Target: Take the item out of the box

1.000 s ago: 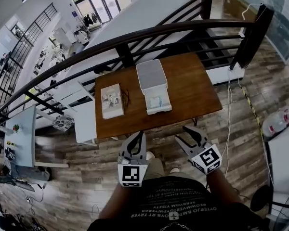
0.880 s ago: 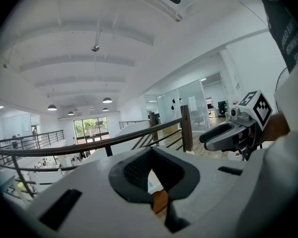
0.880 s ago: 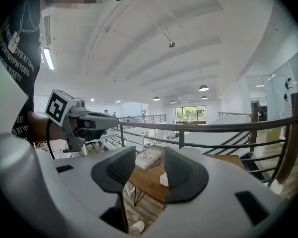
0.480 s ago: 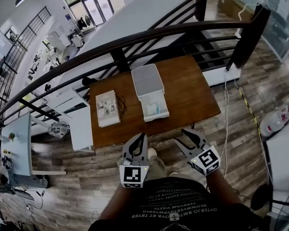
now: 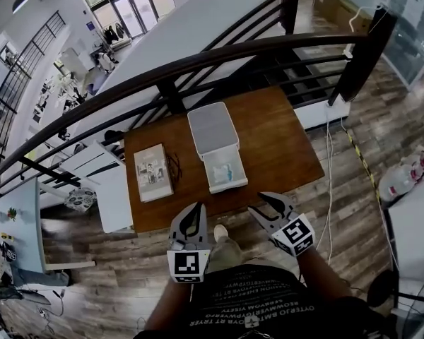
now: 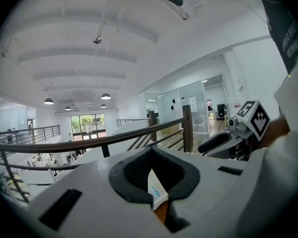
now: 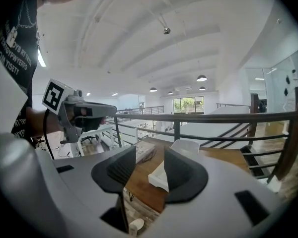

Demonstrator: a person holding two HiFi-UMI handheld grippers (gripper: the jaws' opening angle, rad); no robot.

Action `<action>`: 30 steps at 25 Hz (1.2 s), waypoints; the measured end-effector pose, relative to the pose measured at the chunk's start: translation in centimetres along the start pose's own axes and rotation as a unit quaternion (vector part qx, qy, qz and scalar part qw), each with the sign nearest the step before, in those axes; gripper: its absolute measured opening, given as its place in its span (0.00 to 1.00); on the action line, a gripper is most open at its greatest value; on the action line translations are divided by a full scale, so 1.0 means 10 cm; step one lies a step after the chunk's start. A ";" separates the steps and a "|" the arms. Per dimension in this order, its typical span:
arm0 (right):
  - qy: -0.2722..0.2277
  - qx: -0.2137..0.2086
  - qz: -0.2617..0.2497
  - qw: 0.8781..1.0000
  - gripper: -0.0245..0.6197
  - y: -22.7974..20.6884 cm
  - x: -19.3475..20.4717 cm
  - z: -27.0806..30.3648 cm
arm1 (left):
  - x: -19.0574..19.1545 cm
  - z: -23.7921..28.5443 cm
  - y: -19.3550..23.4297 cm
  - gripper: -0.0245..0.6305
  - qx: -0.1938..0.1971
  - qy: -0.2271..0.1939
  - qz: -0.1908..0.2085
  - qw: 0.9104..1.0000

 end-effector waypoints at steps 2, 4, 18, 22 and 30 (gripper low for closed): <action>0.006 0.001 0.003 1.000 0.31 -0.07 -0.01 0.12 | 0.03 0.08 0.07 0.05 0.000 0.003 -0.001 1.000; 0.019 0.004 0.007 1.000 0.31 -0.14 0.01 0.22 | 0.07 0.15 0.15 0.05 0.002 0.008 -0.004 1.000; 0.091 0.009 0.030 0.995 0.31 -0.57 0.31 1.20 | 0.50 0.71 0.66 0.05 0.015 0.040 -0.008 0.999; 0.111 0.009 0.036 0.993 0.31 -0.67 0.45 1.50 | 0.64 0.82 0.82 0.05 0.017 0.051 -0.011 0.999; 0.162 0.017 0.049 0.985 0.31 -0.93 0.81 2.07 | 0.89 1.00 1.12 0.05 0.017 0.064 -0.016 0.998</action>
Point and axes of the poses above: the fingertips, and each gripper's own axes: z forward along the fingers, y to its left, x out of its underside, the point moved 3 cm from there along -z, backward along the fingers, and after that the axes turned 12 degrees about z, right-handed, at the moved point
